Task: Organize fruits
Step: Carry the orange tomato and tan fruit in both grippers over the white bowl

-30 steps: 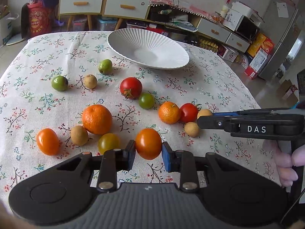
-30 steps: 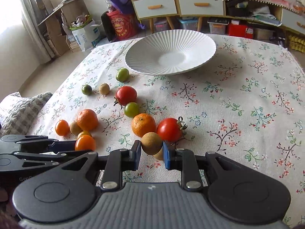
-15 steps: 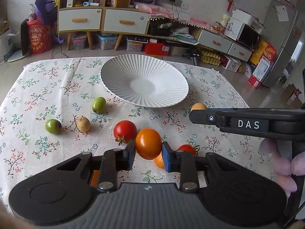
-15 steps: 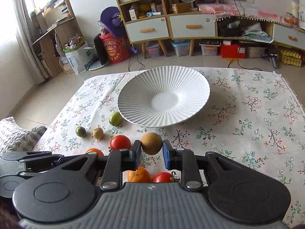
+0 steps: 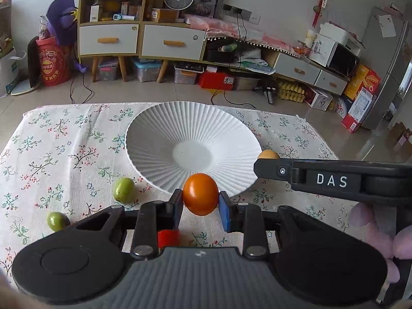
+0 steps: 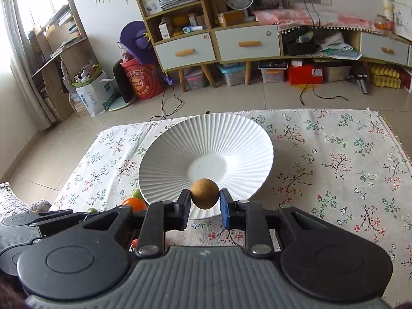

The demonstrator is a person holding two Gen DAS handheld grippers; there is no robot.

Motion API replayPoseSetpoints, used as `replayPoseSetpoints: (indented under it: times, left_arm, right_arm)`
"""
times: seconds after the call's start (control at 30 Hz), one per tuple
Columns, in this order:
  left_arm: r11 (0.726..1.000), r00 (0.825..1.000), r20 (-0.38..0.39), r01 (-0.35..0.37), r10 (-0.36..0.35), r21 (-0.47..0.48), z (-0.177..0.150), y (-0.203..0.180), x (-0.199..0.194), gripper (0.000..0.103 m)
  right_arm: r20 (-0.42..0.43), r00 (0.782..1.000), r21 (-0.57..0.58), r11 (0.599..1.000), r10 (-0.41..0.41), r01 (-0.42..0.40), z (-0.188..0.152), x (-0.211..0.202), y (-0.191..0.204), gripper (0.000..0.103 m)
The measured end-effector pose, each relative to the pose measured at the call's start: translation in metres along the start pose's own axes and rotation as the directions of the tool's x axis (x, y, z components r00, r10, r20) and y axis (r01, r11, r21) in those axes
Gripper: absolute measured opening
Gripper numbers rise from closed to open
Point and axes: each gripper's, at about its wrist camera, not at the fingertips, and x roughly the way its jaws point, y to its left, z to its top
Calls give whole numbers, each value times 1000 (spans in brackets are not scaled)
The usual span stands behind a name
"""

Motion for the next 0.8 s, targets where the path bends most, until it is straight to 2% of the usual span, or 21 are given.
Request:
replayPoseSetpoints:
  times: [0.17,0.33,0.53,0.8]
  left_arm:
    - [1000,999,45,7,-8,25,12,6,15,25]
    - [1000,1000,24,20,-20,4,18,11,37,25]
    - [999,1000,-18,-21,22,40,22,13,60,25]
    - [997,998,-33,-47,49,63,27,14,76,25]
  right_arm:
    - [4,1000,32,999,29,-29,12,14,-12,22]
    - [-32,996,76,994,78,-75,18,34,-22,22]
    - [-63,997,56,997,53,-50,24,50,-24,22]
    - [-88,996,62,998,19,-14,26,66,-33,22]
